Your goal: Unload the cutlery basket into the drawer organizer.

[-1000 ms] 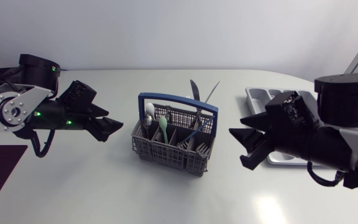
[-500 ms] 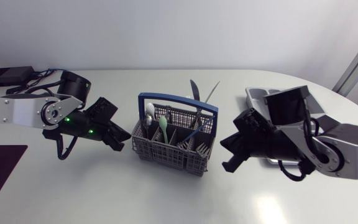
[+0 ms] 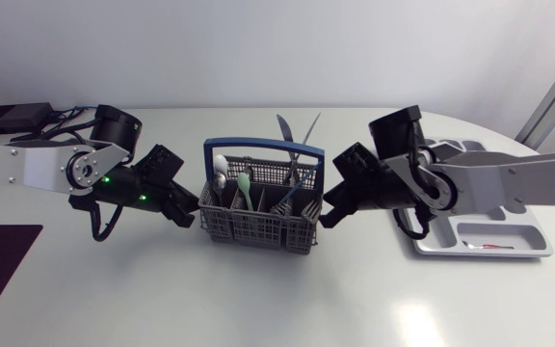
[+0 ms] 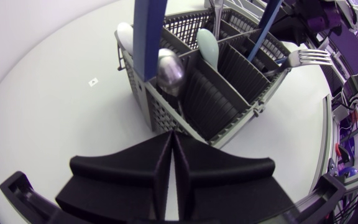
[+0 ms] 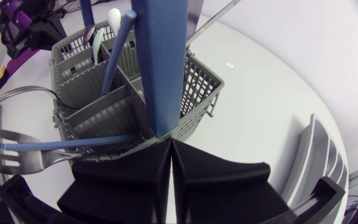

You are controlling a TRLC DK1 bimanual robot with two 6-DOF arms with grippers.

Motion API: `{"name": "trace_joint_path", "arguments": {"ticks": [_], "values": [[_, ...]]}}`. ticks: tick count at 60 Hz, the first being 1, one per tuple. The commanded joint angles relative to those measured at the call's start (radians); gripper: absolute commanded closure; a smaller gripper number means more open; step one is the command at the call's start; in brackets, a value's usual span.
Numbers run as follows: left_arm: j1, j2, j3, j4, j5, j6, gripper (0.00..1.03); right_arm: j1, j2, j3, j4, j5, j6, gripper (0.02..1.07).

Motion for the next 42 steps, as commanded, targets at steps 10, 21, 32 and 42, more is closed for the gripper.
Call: {"name": "trace_joint_path", "arguments": {"ticks": [10,21,32,42], "values": [[-0.009,0.062,0.096,0.029,0.029,-0.026,0.97,0.005,0.119,0.132,0.034,-0.023,-0.008,1.02],[-0.002,0.060,0.104,0.029,0.030,-0.032,0.97,0.017,0.141,0.160,0.030,-0.023,-0.005,1.02],[0.012,0.043,0.076,0.028,0.045,-0.027,0.98,0.028,0.144,0.163,0.031,-0.017,-0.002,1.02],[0.018,0.022,0.061,0.029,0.045,-0.026,0.97,0.031,0.144,0.161,0.034,0.010,-0.005,1.02]]}}
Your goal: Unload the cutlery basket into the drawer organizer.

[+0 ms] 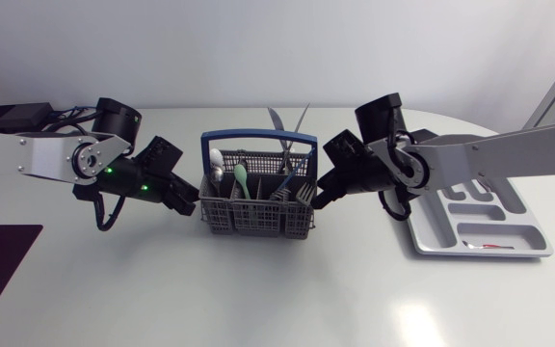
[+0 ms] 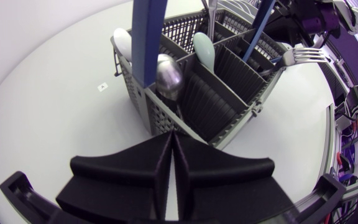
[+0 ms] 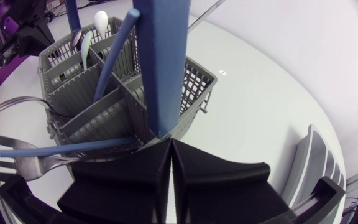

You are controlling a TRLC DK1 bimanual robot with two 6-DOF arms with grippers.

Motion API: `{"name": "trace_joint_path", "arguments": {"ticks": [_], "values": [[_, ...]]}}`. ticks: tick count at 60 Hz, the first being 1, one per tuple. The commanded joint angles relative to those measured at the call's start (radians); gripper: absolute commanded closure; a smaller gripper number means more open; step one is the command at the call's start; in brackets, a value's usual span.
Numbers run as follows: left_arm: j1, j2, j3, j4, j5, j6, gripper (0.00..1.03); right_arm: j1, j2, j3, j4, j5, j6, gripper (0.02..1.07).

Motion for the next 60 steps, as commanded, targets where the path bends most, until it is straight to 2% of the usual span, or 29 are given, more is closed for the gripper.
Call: {"name": "trace_joint_path", "arguments": {"ticks": [1,10,12,15,16,21,27,29,34,40,44,50,60], "values": [[-0.003,-0.030,0.001,0.020,0.041,-0.007,0.97,0.039,0.019,0.028,0.029,-0.009,-0.005,1.02],[0.022,-0.081,-0.022,0.020,0.039,0.007,0.97,0.025,-0.037,-0.008,0.027,0.029,-0.008,0.99],[0.031,-0.110,-0.032,0.019,0.038,0.010,0.95,0.020,-0.057,-0.024,0.029,0.040,-0.010,0.92],[0.042,-0.145,-0.045,0.015,0.036,0.011,0.92,0.016,-0.092,-0.055,0.027,0.046,-0.016,0.76],[0.048,-0.179,-0.054,0.009,0.035,0.011,0.90,0.008,-0.111,-0.071,0.027,0.045,-0.019,0.68],[0.051,-0.255,-0.071,-0.020,0.022,0.030,0.87,-0.003,-0.172,-0.119,0.023,0.045,-0.025,0.55],[0.022,-0.351,-0.101,-0.037,-0.020,0.047,0.82,-0.018,-0.261,-0.179,0.009,0.042,-0.027,0.33],[-0.010,-0.384,-0.112,-0.043,-0.048,0.054,0.79,-0.023,-0.292,-0.196,0.001,0.037,-0.027,0.27],[-0.099,-0.444,-0.137,-0.047,-0.137,0.068,0.71,-0.032,-0.369,-0.231,-0.026,0.029,-0.036,0.21],[-0.268,-0.481,-0.161,-0.037,-0.312,0.079,0.64,-0.047,-0.458,-0.263,-0.072,0.011,-0.039,0.21],[-0.395,-0.486,-0.172,-0.017,-0.436,0.083,0.61,-0.055,-0.514,-0.282,-0.100,-0.003,-0.039,0.21],[-0.532,-0.478,-0.178,0.026,-0.568,0.083,0.60,-0.061,-0.583,-0.306,-0.135,-0.014,-0.039,0.21],[-0.645,-0.407,-0.164,0.080,-0.683,0.099,0.59,-0.067,-0.660,-0.346,-0.174,-0.029,-0.039,0.21]]}}
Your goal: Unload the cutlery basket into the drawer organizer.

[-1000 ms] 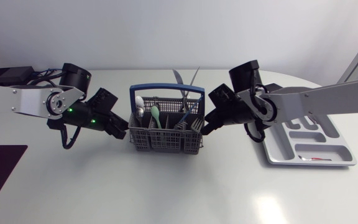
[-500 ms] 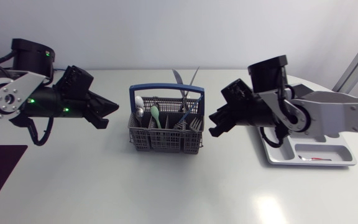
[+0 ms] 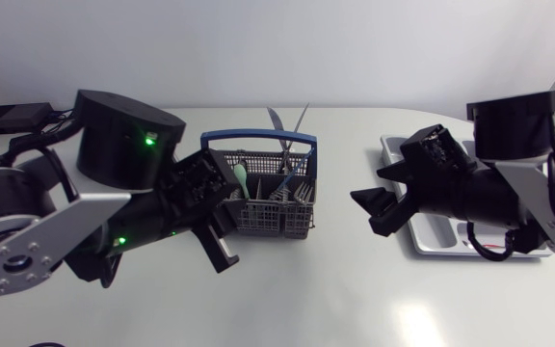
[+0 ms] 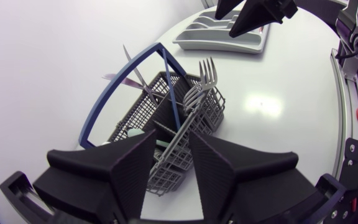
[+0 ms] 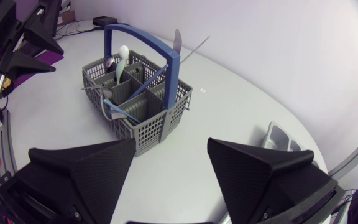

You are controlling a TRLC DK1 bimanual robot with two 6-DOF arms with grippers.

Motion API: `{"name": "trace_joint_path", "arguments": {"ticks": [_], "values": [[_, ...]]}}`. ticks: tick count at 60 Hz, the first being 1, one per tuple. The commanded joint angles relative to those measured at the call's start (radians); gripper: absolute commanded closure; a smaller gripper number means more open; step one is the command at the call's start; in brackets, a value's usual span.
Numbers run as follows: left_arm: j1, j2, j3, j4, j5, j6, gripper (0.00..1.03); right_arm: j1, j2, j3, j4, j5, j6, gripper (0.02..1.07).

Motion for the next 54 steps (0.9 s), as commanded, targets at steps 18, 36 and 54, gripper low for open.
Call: {"name": "trace_joint_path", "arguments": {"ticks": [18,36,54], "values": [[-0.141,0.210,0.010,0.162,-0.153,0.063,0.58,-0.043,-0.080,-0.083,-0.032,-0.054,-0.016,0.21],[-0.144,0.286,0.004,0.301,-0.207,0.092,0.57,-0.039,-0.077,-0.113,-0.013,-0.063,-0.016,0.21],[-0.144,0.354,-0.019,0.467,-0.261,0.152,0.58,-0.029,-0.066,-0.127,0.007,-0.063,-0.011,0.21]]}}
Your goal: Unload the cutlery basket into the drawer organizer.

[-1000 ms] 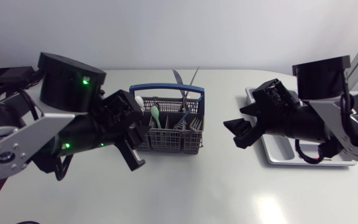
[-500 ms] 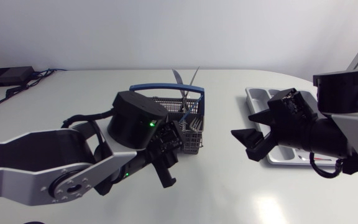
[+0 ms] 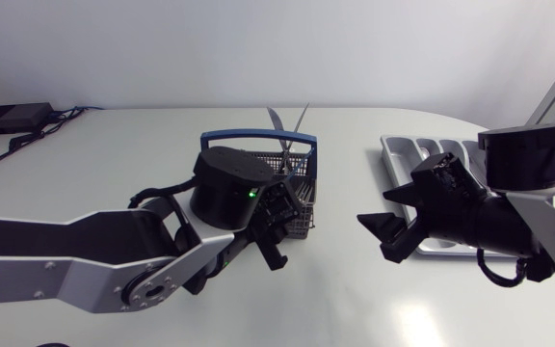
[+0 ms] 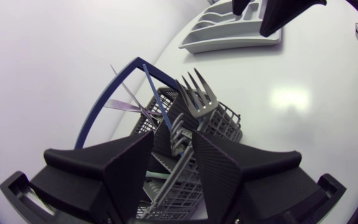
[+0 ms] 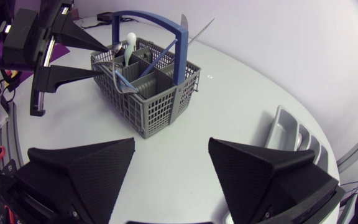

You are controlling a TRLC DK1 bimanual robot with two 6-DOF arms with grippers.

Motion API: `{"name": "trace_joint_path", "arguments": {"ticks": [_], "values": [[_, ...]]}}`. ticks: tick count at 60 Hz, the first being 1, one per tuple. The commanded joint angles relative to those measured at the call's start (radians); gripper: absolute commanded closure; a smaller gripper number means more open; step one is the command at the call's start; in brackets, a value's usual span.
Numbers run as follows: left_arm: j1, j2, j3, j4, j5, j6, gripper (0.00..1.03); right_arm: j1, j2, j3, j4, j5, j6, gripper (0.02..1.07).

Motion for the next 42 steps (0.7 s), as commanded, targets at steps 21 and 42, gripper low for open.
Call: {"name": "trace_joint_path", "arguments": {"ticks": [21,42], "values": [[-0.005,0.084,-0.035,0.115,-0.050,0.067,0.70,0.010,0.026,-0.032,0.041,-0.004,-0.012,0.21],[-0.007,0.098,-0.053,0.176,-0.065,0.092,1.00,0.021,0.029,-0.036,0.044,-0.004,-0.012,0.21]]}}
